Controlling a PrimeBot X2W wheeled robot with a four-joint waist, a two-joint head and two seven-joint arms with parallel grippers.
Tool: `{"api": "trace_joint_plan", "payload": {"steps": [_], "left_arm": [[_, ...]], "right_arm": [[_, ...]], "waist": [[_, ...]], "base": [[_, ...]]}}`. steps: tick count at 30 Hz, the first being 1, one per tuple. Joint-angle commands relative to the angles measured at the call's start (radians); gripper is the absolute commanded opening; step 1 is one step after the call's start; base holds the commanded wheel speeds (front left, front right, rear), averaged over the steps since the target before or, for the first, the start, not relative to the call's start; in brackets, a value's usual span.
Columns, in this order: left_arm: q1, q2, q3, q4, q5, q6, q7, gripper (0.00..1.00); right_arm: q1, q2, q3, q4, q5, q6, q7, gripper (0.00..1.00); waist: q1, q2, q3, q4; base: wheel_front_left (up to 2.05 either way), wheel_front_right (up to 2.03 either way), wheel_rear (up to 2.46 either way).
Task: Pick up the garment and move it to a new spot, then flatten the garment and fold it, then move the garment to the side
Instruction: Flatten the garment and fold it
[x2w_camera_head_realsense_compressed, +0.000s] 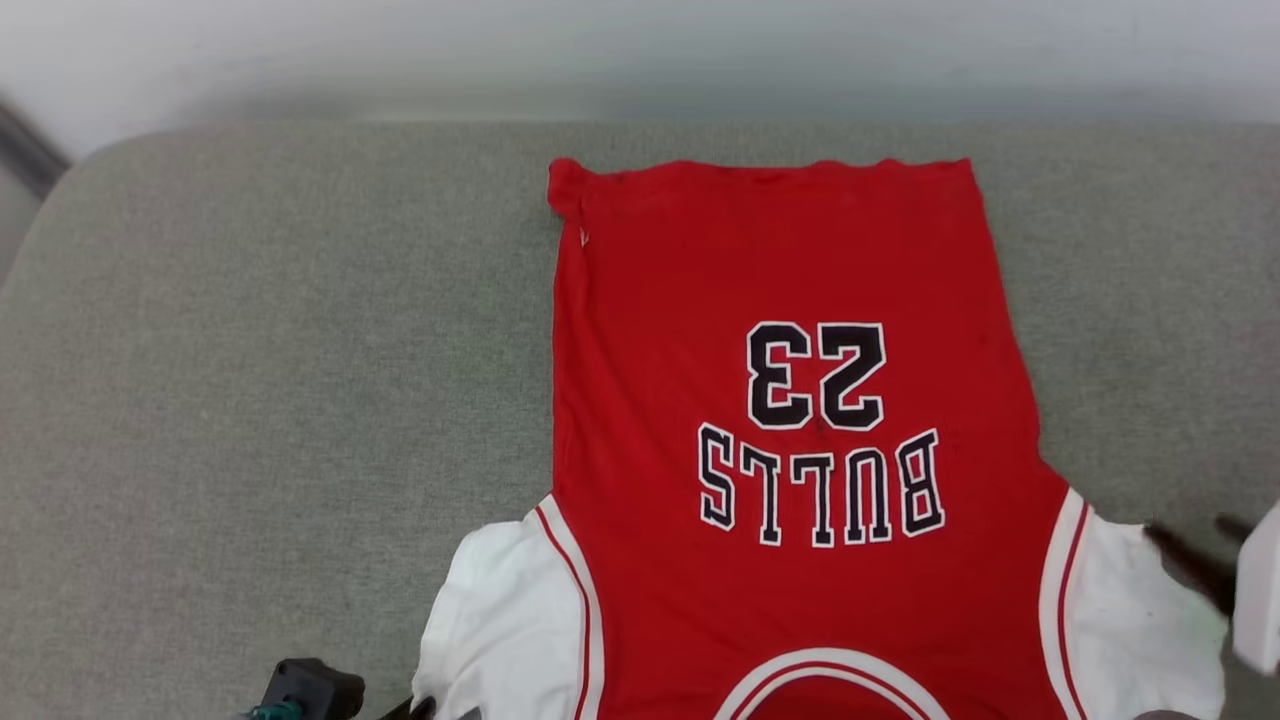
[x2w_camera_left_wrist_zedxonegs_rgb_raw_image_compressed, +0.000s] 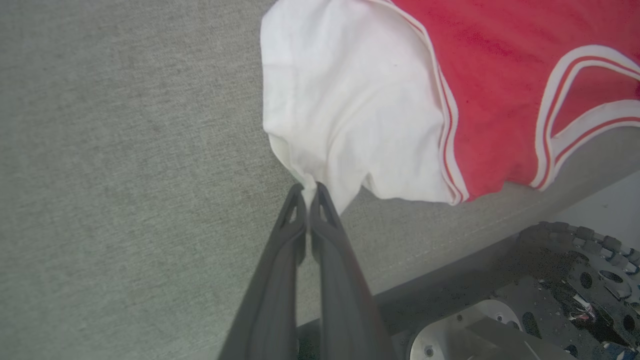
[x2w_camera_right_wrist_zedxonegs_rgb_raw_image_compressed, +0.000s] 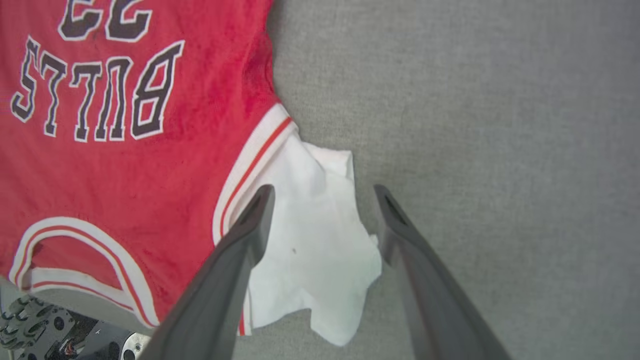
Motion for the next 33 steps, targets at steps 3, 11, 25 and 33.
{"api": "trace_joint_plan", "payload": {"steps": [3, 11, 25, 33], "left_arm": [[-0.021, 0.01, -0.003, -0.059, 0.013, 0.0, 0.01, 0.0], [-0.103, -0.006, -0.044, -0.137, 0.033, -0.038, 0.021, 0.0], [-0.232, -0.078, -0.119, -0.123, 0.058, -0.097, -0.029, 0.0], [-0.249, -0.107, -0.133, -0.095, 0.033, -0.109, -0.058, 0.0]], "right_arm": [[-0.134, -0.019, -0.006, -0.039, -0.017, -0.001, 0.042, 1.0], [-0.504, -0.011, -0.05, 0.056, -0.058, -0.001, 0.185, 1.0], [-0.977, -0.043, -0.098, 0.327, -0.279, -0.001, 0.329, 1.0], [-1.009, -0.056, -0.121, 0.388, -0.344, -0.001, 0.357, 1.0]], "waist": [[0.0, 0.0, 0.088, 0.04], [0.0, 0.0, 0.267, 0.146], [0.0, 0.0, 0.428, 0.332], [0.0, 0.0, 0.458, 0.381]], "base": [[0.0, 0.0, 0.0], [0.0, 0.0, 0.0], [0.0, 0.0, 0.0], [0.0, 0.0, 0.0]]}}
